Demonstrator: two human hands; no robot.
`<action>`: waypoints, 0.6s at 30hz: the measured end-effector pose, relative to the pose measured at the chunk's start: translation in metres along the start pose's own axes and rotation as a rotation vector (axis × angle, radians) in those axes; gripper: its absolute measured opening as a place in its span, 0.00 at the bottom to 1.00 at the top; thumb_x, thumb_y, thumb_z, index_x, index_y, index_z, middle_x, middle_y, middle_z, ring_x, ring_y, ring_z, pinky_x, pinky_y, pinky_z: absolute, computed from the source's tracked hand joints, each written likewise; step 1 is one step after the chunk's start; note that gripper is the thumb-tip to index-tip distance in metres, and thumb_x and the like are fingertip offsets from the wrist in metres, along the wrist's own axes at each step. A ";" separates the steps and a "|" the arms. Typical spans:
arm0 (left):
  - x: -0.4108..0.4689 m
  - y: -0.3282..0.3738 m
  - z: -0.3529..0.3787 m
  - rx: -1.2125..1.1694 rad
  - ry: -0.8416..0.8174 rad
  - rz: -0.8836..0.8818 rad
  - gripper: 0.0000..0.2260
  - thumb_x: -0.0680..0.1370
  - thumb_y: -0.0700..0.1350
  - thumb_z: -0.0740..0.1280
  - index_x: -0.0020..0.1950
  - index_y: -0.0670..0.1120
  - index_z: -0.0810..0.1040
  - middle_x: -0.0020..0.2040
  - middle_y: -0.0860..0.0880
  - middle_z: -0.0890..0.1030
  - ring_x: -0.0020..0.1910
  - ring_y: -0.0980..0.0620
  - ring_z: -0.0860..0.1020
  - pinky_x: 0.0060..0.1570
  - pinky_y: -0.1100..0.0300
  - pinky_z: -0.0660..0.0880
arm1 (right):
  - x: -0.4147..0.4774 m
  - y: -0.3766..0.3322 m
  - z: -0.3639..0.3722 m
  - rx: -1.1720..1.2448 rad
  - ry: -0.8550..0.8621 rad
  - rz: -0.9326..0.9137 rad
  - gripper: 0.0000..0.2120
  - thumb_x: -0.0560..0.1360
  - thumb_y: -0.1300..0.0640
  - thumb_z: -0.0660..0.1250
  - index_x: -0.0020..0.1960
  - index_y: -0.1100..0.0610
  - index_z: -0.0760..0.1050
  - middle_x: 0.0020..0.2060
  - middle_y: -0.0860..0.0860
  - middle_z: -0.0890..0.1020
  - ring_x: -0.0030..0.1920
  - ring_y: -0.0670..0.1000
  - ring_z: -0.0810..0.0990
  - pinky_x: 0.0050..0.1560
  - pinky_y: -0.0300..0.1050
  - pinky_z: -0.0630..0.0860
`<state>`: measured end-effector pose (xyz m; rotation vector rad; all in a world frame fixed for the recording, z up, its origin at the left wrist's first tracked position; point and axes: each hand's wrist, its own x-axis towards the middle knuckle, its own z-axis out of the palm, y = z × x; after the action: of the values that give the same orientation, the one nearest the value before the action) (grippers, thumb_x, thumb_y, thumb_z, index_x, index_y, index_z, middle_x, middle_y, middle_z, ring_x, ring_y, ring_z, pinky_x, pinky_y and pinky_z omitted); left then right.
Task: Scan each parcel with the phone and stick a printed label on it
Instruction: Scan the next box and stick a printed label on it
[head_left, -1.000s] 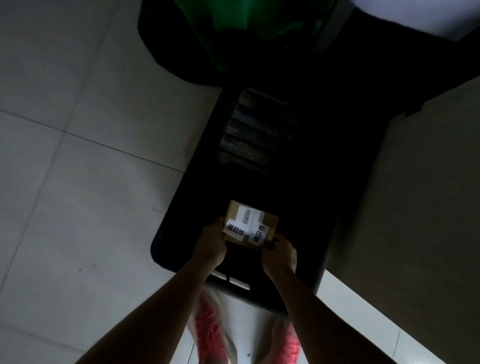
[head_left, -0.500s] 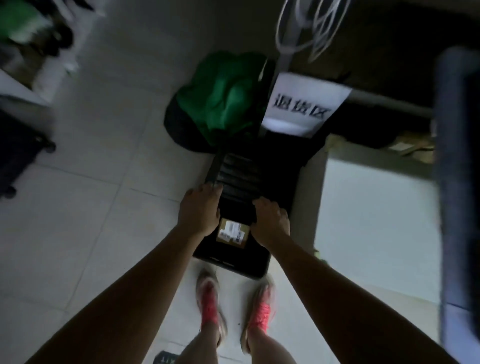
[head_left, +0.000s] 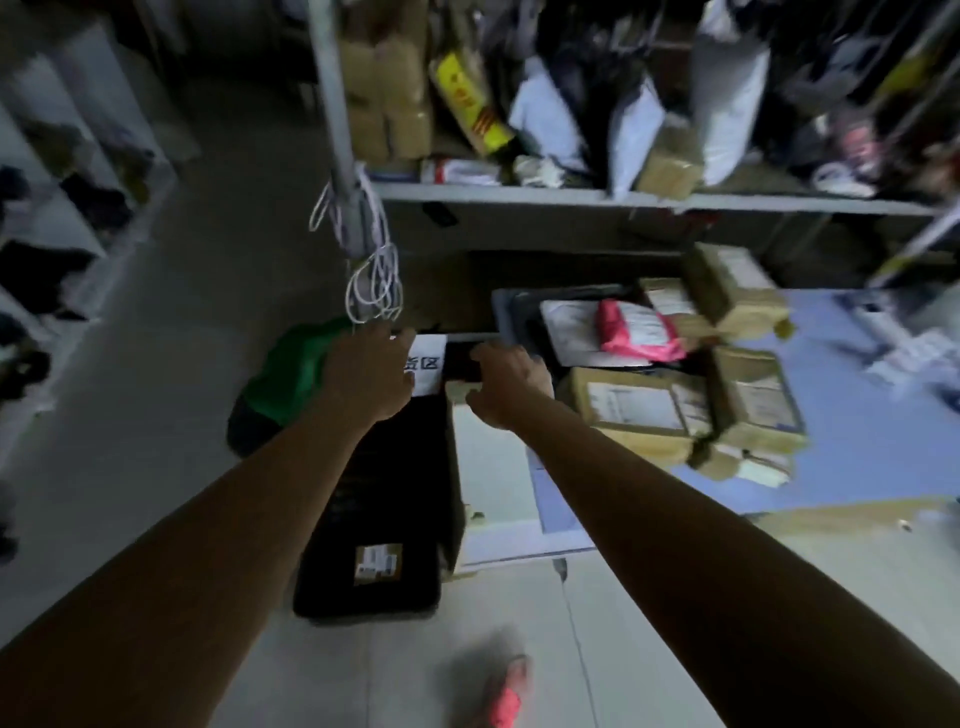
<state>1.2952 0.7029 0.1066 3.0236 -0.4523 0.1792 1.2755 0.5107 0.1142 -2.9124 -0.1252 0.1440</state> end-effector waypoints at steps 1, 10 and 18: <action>-0.004 0.021 -0.010 -0.003 0.023 0.040 0.23 0.77 0.50 0.65 0.71 0.46 0.72 0.66 0.41 0.76 0.65 0.39 0.74 0.61 0.47 0.72 | -0.016 0.013 -0.012 0.005 0.016 0.023 0.23 0.74 0.51 0.70 0.69 0.49 0.74 0.65 0.53 0.79 0.66 0.58 0.77 0.64 0.52 0.72; -0.015 0.204 -0.022 -0.046 0.000 0.170 0.17 0.79 0.54 0.64 0.65 0.49 0.75 0.60 0.46 0.80 0.58 0.42 0.79 0.54 0.51 0.75 | -0.116 0.174 -0.060 0.048 0.090 0.206 0.25 0.75 0.49 0.71 0.71 0.48 0.71 0.67 0.52 0.77 0.68 0.56 0.75 0.63 0.50 0.73; -0.007 0.288 0.031 -0.425 -0.158 -0.191 0.14 0.80 0.53 0.64 0.62 0.49 0.73 0.54 0.45 0.79 0.52 0.41 0.79 0.46 0.51 0.76 | -0.121 0.301 -0.037 0.366 0.037 0.239 0.28 0.73 0.50 0.73 0.71 0.52 0.73 0.67 0.54 0.78 0.66 0.57 0.76 0.59 0.44 0.72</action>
<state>1.2069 0.4268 0.0922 2.6471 -0.1793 -0.1516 1.1818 0.1992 0.0927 -2.5525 0.2333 0.1349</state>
